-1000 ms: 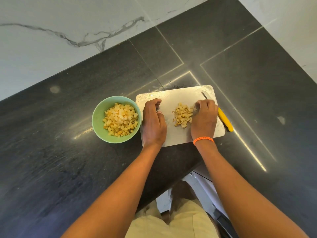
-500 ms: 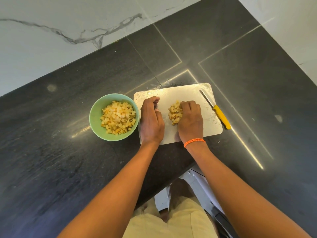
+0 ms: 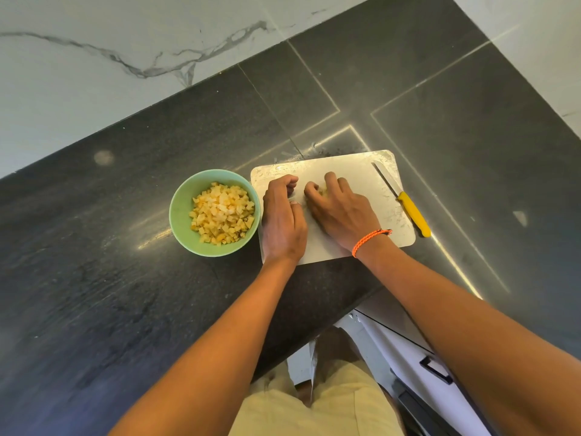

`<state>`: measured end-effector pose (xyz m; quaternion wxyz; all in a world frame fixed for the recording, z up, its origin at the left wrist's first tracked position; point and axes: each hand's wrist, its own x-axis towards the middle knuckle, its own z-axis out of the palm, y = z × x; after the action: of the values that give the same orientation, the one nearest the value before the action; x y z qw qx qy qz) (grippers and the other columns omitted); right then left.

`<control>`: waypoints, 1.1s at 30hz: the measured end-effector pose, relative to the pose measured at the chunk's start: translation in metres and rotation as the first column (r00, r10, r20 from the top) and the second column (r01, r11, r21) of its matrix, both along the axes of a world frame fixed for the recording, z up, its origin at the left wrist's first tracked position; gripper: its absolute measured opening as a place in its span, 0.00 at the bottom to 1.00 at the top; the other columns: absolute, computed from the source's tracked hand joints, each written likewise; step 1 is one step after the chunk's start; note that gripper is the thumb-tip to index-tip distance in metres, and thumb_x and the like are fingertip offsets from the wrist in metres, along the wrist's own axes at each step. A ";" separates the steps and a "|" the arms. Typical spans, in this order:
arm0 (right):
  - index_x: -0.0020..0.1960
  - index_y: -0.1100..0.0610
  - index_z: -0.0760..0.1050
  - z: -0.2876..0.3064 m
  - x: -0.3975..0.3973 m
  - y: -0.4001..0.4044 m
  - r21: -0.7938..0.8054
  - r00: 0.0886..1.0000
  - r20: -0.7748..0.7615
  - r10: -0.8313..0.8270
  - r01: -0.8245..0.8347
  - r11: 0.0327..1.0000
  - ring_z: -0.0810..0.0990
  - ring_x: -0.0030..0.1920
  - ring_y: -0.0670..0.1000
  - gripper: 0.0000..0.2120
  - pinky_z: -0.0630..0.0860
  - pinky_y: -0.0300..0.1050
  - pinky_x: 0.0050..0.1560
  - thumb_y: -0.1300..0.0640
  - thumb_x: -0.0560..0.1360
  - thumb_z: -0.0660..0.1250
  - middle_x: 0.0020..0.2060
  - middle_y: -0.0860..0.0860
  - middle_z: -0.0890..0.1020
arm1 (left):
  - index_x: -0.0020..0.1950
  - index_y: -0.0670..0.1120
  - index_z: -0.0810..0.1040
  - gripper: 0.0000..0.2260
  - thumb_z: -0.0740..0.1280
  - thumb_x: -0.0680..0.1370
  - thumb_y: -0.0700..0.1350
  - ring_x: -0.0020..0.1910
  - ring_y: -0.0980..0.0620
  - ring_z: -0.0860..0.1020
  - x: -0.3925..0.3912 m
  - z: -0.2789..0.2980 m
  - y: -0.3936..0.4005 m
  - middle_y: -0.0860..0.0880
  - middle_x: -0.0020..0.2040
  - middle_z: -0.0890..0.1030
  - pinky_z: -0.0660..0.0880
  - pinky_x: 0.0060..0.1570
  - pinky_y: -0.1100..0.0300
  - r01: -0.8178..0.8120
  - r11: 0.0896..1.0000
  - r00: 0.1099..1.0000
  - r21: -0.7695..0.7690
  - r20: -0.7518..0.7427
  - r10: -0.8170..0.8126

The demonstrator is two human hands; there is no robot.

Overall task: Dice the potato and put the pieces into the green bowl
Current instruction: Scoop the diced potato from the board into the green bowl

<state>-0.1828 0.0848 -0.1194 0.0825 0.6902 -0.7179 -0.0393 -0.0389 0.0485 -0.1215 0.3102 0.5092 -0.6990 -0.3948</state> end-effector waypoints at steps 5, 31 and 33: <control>0.56 0.57 0.69 -0.007 0.000 0.001 -0.031 0.999 0.017 0.036 -0.035 0.999 0.66 0.37 0.53 0.07 0.57 0.43 0.26 0.65 0.79 0.62 0.47 0.57 0.72 | 0.69 0.50 0.70 0.20 0.57 0.78 0.38 0.66 0.53 0.75 0.000 0.002 0.000 0.52 0.65 0.76 0.76 0.66 0.47 0.002 1.000 1.000 0.004 0.003 -0.002; 0.35 0.59 0.75 0.018 0.010 -0.013 -0.163 0.598 0.755 -0.270 0.570 0.805 0.67 0.25 0.46 0.16 0.61 0.32 0.29 0.57 0.81 0.65 0.26 0.48 0.73 | 0.64 0.45 0.76 0.13 0.59 0.82 0.34 0.62 0.51 0.76 -0.007 0.012 -0.001 0.49 0.61 0.78 0.75 0.63 0.49 0.057 0.997 0.995 -0.053 -0.084 -0.061; 0.31 0.56 0.70 0.029 0.020 -0.019 -0.067 0.351 0.905 -0.240 0.675 0.735 0.65 0.25 0.45 0.19 0.63 0.36 0.29 0.57 0.81 0.66 0.24 0.48 0.69 | 0.62 0.43 0.77 0.12 0.58 0.83 0.33 0.60 0.51 0.78 -0.011 0.023 -0.003 0.48 0.59 0.80 0.76 0.61 0.50 0.036 0.998 0.990 -0.051 -0.133 -0.043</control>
<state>-0.1630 0.0656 -0.0905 -0.1456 0.3400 -0.8167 0.4429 -0.0500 0.0454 -0.0987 0.3609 0.4598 -0.6960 -0.4170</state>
